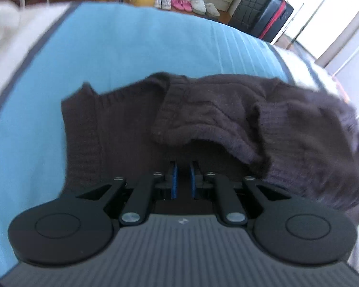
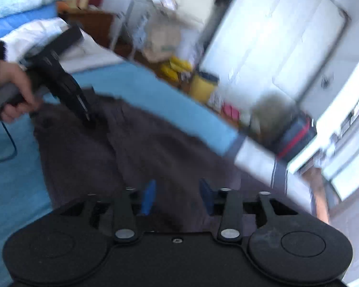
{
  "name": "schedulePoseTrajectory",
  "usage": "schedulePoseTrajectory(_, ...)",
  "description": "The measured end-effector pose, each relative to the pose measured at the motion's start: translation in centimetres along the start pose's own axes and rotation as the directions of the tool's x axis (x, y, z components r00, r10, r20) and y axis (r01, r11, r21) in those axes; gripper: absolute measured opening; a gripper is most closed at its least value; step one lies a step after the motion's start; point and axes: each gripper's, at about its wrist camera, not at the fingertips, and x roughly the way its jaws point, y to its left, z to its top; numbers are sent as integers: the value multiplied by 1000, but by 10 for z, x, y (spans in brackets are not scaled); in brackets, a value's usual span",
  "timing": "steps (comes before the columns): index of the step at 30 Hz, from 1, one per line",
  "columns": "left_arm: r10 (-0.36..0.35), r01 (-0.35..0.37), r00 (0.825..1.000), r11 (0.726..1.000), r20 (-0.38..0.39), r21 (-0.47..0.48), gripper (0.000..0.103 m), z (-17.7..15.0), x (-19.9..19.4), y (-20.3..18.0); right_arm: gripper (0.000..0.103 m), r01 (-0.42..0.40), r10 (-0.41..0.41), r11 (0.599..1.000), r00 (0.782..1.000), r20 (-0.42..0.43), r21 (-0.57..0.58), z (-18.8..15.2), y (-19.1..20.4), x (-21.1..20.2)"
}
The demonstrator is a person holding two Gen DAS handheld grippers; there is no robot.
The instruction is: Fold clothes
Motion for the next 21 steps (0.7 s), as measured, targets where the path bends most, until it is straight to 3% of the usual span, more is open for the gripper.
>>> schedulePoseTrajectory(5,-143,145,989,985,25,-98,13,3,-4,22,55,-55,54,998,998,-38,-34,3,15,35)
schedulePoseTrajectory(6,-201,203,979,973,25,-111,14,5,1,25,57,-86,84,996,993,-80,-25,4,20,50)
schedulePoseTrajectory(8,-345,339,938,922,-2,-189,22,10,24,34,57,-150,147,989,978,-150,-8,7,29,84)
schedulePoseTrajectory(10,-414,391,910,874,-22,-289,25,10,44,42,57,-145,143,989,974,-173,-3,10,31,112)
schedulePoseTrajectory(11,-425,396,905,862,-26,-317,25,8,49,45,56,-154,157,988,973,-169,32,14,24,117)
schedulePoseTrajectory(13,-419,391,907,864,-24,-319,25,5,49,46,20,-200,219,972,962,-160,126,20,7,118)
schedulePoseTrajectory(16,-409,380,912,868,-26,-320,25,1,51,48,15,-267,306,936,939,-154,231,18,-19,101)
schedulePoseTrajectory(18,-397,366,917,874,-38,-321,25,0,52,49,14,-232,275,934,952,-134,270,7,-33,76)
schedulePoseTrajectory(21,-374,341,927,878,-37,-335,25,2,51,45,12,-126,164,911,984,-65,392,-15,-68,32)
